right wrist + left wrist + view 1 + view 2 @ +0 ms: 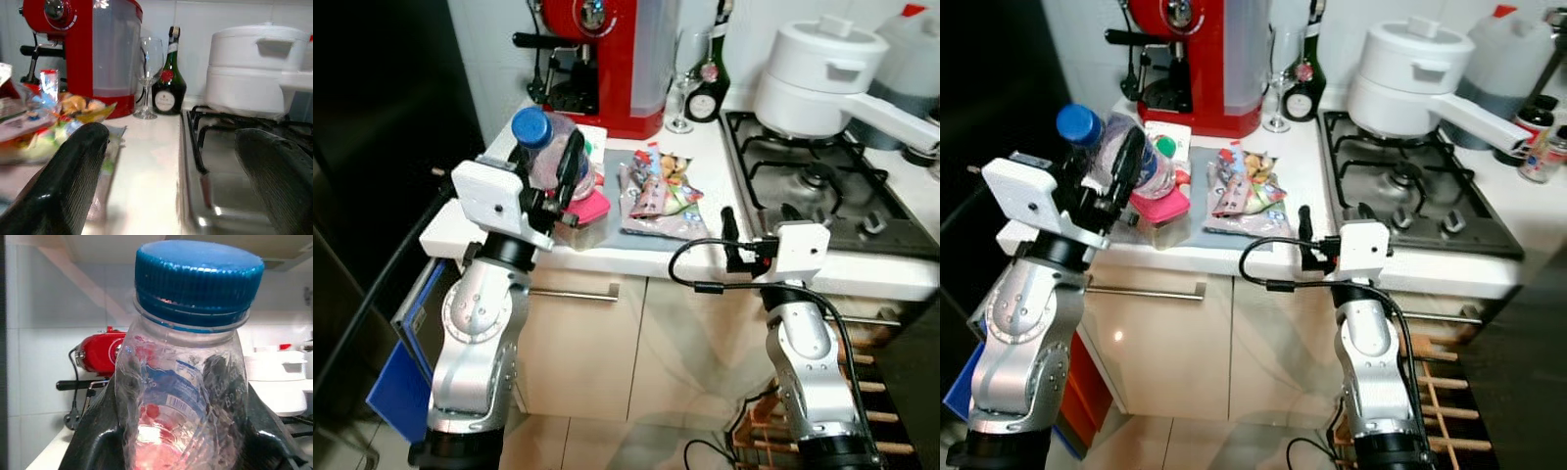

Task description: Restocking fridge

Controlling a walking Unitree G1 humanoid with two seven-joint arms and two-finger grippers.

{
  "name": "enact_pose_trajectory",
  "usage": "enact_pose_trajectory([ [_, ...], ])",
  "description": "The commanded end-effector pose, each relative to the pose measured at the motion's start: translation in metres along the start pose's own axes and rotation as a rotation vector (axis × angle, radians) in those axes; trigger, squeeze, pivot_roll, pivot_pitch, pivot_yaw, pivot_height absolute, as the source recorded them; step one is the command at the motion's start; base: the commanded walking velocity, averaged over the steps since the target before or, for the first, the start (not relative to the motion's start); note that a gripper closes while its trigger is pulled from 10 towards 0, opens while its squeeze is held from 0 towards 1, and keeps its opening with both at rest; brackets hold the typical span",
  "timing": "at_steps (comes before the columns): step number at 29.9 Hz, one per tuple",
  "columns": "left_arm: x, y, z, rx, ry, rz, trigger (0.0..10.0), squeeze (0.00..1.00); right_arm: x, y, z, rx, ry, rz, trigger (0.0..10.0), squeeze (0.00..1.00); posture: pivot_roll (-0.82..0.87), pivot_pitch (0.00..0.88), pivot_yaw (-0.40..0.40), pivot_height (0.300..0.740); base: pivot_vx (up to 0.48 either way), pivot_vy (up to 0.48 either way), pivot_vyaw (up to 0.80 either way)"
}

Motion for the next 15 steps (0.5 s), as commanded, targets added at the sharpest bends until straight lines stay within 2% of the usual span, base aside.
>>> enact_pose_trajectory([
  [1, 0.015, -0.030, -0.078, -0.340, -0.038, -0.037, 10.0, 0.00, 0.002, -0.001, -0.006, -0.028, 0.010, 0.001, 10.0, 0.00, -0.03, 0.000, 0.004, 0.740, 0.000, 0.000, 0.00],
  [2, 0.012, -0.031, -0.086, -0.361, -0.023, -0.019, 10.0, 0.00, 0.009, -0.004, -0.019, -0.073, 0.049, -0.034, 10.0, 0.00, -0.03, 0.000, 0.002, 0.740, 0.000, 0.000, 0.00],
  [4, 0.013, -0.033, -0.091, -0.380, -0.027, -0.013, 10.0, 0.00, 0.012, -0.006, -0.022, -0.080, 0.058, -0.048, 10.0, 0.00, -0.04, 0.000, 0.002, 0.740, 0.000, 0.000, 0.00],
  [9, 0.026, -0.038, -0.095, -0.401, -0.023, -0.032, 10.0, 0.00, 0.011, -0.007, -0.026, -0.097, 0.056, -0.032, 10.0, 0.01, -0.05, 0.000, 0.004, 0.740, 0.000, 0.000, 0.00],
  [15, 0.026, -0.035, -0.099, -0.404, -0.023, -0.023, 10.0, 0.00, 0.007, -0.007, -0.029, -0.107, 0.060, -0.010, 10.0, 0.01, -0.05, 0.000, 0.004, 0.740, 0.000, 0.000, 0.00],
])
Point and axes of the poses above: a point about 5 cm out from each wrist's last joint towards the gripper, its own y axis pointing out of the wrist towards the gripper, its own z axis along the axis of the wrist's last joint, x = y × z, the point moved 5 cm from there along y, pointing out of the wrist towards the gripper, and after that the axes turned 12 degrees about y, right-handed, at the moved point
